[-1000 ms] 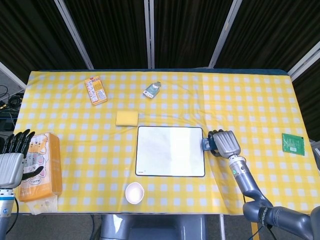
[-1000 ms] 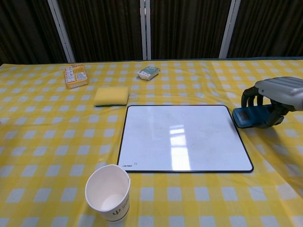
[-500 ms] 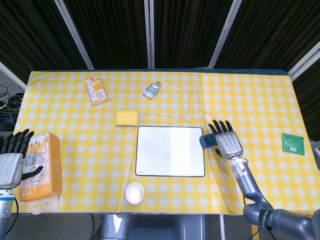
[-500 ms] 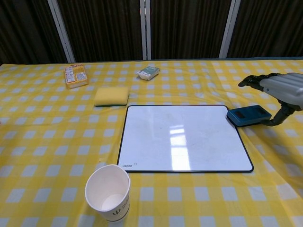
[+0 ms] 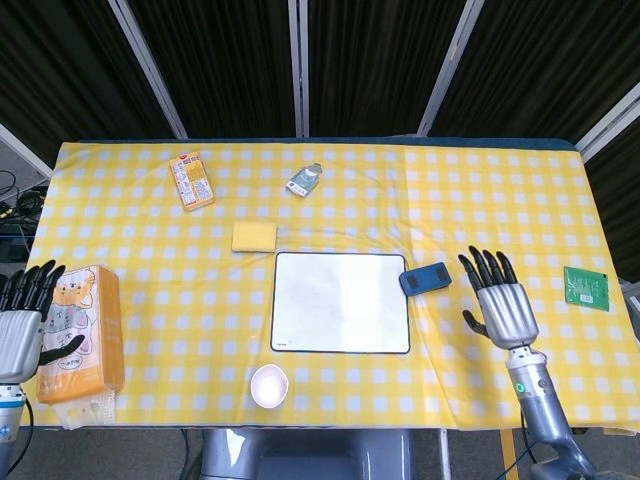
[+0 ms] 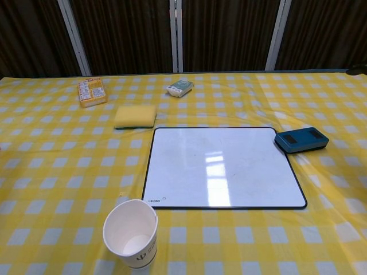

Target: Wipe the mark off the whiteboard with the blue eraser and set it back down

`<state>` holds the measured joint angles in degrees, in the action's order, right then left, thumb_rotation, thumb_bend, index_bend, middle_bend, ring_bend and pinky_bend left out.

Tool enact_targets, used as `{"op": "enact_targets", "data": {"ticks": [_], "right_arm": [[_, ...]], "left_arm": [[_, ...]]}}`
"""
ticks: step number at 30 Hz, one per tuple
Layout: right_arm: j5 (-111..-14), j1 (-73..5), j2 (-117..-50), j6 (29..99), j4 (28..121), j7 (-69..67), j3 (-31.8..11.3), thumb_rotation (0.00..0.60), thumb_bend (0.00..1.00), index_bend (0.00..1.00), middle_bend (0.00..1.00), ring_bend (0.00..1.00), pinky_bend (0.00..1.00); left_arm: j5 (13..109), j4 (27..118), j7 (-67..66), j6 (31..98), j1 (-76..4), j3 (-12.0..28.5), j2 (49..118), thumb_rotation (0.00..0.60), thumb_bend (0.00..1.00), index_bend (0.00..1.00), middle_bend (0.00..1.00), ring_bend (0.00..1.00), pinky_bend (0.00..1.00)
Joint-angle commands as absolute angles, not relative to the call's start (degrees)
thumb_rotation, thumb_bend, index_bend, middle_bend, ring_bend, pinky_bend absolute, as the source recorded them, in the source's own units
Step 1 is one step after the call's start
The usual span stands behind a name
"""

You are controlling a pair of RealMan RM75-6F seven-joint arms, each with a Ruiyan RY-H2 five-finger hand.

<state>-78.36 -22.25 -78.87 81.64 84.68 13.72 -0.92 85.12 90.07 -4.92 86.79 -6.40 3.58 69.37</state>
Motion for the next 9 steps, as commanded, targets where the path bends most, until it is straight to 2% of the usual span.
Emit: {"op": "enact_targets", "data": {"ticks": [1, 6, 9], "right_arm": [[-83.61, -17.31, -77.91, 88.3, 82.56, 9.07, 1.73, 0.6, 0.17, 0.0, 0.0, 0.0, 0.0], [-88.08, -13.18, -76.72, 94.54, 83.05, 5.83, 3.09, 0.6, 0.17, 0.0, 0.0, 0.0, 0.0], [-89.45, -12.37, -76.11, 95.03, 83.72, 5.95, 3.35, 0.6, 0.17, 0.0, 0.0, 0.0, 0.0]], "left_arm": [[85.45, 90.2, -4.9, 86.84, -6.32, 3.37, 69.43, 0.6, 0.0, 0.0, 0.0, 0.0, 0.0], [88.48, 90.63, -6.05, 88.5, -5.95, 2.29, 70.09, 0.6, 0.0, 0.0, 0.0, 0.0, 0.0], [88.83, 90.38, -6.21, 88.62, -5.8, 2.01, 70.44, 0.6, 0.0, 0.0, 0.0, 0.0, 0.0]]}}
